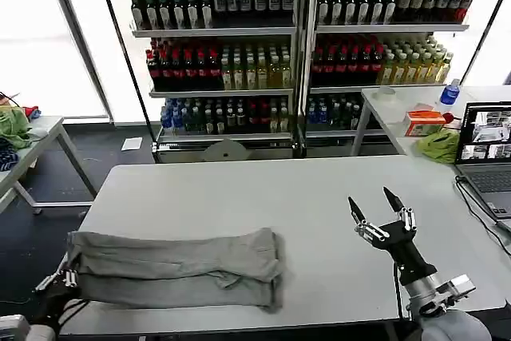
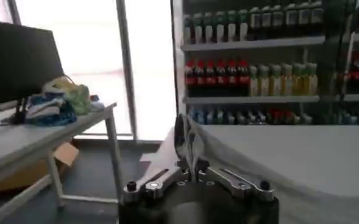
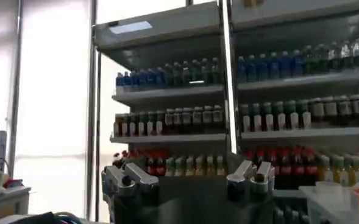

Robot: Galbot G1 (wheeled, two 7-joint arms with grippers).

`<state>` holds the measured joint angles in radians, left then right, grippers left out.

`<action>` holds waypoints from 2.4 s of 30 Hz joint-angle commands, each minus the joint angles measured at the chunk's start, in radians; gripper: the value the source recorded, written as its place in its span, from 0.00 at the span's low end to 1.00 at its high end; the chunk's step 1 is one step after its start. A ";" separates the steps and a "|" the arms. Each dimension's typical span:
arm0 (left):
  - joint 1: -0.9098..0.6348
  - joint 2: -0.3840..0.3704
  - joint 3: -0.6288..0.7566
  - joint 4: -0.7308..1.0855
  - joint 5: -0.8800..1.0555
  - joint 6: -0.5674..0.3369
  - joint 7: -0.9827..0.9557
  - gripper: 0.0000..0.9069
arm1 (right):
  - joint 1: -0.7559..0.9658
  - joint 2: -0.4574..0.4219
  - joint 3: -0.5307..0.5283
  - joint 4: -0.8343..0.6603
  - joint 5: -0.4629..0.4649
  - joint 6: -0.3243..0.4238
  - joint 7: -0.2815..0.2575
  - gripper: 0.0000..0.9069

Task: Fold and organize the clothes.

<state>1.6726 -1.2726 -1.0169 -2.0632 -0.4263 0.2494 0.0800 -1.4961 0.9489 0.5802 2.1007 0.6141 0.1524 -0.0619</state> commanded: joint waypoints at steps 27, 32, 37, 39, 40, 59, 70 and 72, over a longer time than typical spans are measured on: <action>-0.348 0.104 0.879 -0.046 -0.161 0.172 -0.226 0.00 | -0.067 0.036 0.012 -0.003 -0.030 -0.017 0.000 1.00; -0.406 0.090 0.878 0.019 -0.176 0.176 -0.226 0.00 | -0.074 0.037 0.019 0.003 -0.031 -0.019 -0.001 1.00; -0.416 0.098 0.879 0.027 -0.171 0.217 -0.197 0.90 | -0.076 0.038 0.024 0.000 -0.030 -0.017 -0.002 1.00; -0.415 0.094 0.881 0.031 -0.147 0.228 -0.187 1.00 | -0.072 0.041 0.022 -0.002 -0.030 -0.016 -0.002 1.00; -0.412 0.094 0.881 0.035 -0.135 0.228 -0.178 1.00 | -0.071 0.042 0.020 -0.001 -0.030 -0.017 -0.002 1.00; -0.198 0.046 0.444 -0.198 -0.080 0.236 -0.124 1.00 | -0.057 0.038 0.016 -0.004 -0.020 -0.004 -0.015 1.00; -0.071 -0.085 0.314 -0.084 0.043 0.158 -0.124 1.00 | -0.044 0.039 0.003 -0.015 -0.017 0.008 -0.014 1.00; -0.062 -0.106 0.325 -0.056 0.053 0.151 -0.137 1.00 | -0.045 0.036 0.002 -0.015 -0.017 0.011 -0.015 1.00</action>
<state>1.5036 -1.2817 -0.5524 -2.1745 -0.4682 0.4438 -0.0498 -1.5417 0.9850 0.5839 2.0876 0.5963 0.1598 -0.0765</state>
